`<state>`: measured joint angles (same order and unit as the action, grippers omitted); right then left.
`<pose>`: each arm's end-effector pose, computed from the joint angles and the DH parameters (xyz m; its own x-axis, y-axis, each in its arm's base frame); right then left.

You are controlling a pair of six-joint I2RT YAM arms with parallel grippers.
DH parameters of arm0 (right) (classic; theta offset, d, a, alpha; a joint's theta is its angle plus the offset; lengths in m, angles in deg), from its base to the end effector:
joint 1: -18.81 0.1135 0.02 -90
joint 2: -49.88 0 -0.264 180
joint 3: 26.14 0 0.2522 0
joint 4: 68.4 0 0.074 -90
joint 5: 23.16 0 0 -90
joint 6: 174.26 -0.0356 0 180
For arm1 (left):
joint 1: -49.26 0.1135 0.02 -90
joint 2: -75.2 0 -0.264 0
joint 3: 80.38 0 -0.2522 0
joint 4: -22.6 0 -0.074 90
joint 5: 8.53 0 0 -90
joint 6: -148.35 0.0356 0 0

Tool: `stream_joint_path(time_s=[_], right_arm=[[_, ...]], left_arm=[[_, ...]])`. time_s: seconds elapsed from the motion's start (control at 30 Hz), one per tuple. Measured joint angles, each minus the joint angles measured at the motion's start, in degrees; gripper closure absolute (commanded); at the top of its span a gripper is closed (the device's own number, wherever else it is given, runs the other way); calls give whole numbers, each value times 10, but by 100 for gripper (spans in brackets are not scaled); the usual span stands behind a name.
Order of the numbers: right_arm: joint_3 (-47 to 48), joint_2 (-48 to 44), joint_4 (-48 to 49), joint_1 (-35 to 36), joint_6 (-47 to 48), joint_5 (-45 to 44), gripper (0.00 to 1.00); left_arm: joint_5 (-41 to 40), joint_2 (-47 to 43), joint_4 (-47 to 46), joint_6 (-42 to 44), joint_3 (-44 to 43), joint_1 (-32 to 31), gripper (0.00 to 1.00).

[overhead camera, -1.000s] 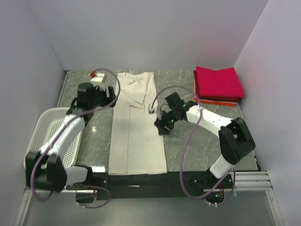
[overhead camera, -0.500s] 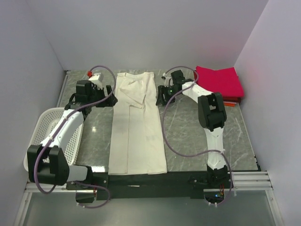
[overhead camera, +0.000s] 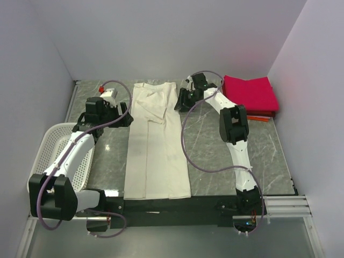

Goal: Fold and stack the t-shirts
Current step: Fold the tshirt

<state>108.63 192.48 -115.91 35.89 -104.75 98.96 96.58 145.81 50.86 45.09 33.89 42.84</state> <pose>0.5095 0.1763 0.1538 -0.9248 0.0260 -0.3796 -0.2285 0.7597 0.6087 0.2716 -0.0399 0.2818 -0.6033 -0.1550 -0.7823 0.1916 0.9241 -0.3308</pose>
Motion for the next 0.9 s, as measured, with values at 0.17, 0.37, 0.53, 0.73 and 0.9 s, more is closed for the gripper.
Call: stream_joint_path(time_s=[0.17, 0.37, 0.53, 0.73, 0.9], right_arm=[[28, 20, -19, 0, -13, 1, 68], [39, 21, -37, -1, -16, 3, 96], [39, 21, -43, -10, -20, 4, 100], [47, 21, -63, -40, -11, 4, 96], [73, 21, -87, -64, 21, 9, 70]], left_arm=[[3, 3, 0, 0, 0, 0, 16], [41, 22, -5, -2, 0, 0, 17], [77, 52, -5, -15, -3, 0, 18], [105, 130, -1, -40, -80, -24, 23], [87, 259, 7, -51, -224, -76, 24]])
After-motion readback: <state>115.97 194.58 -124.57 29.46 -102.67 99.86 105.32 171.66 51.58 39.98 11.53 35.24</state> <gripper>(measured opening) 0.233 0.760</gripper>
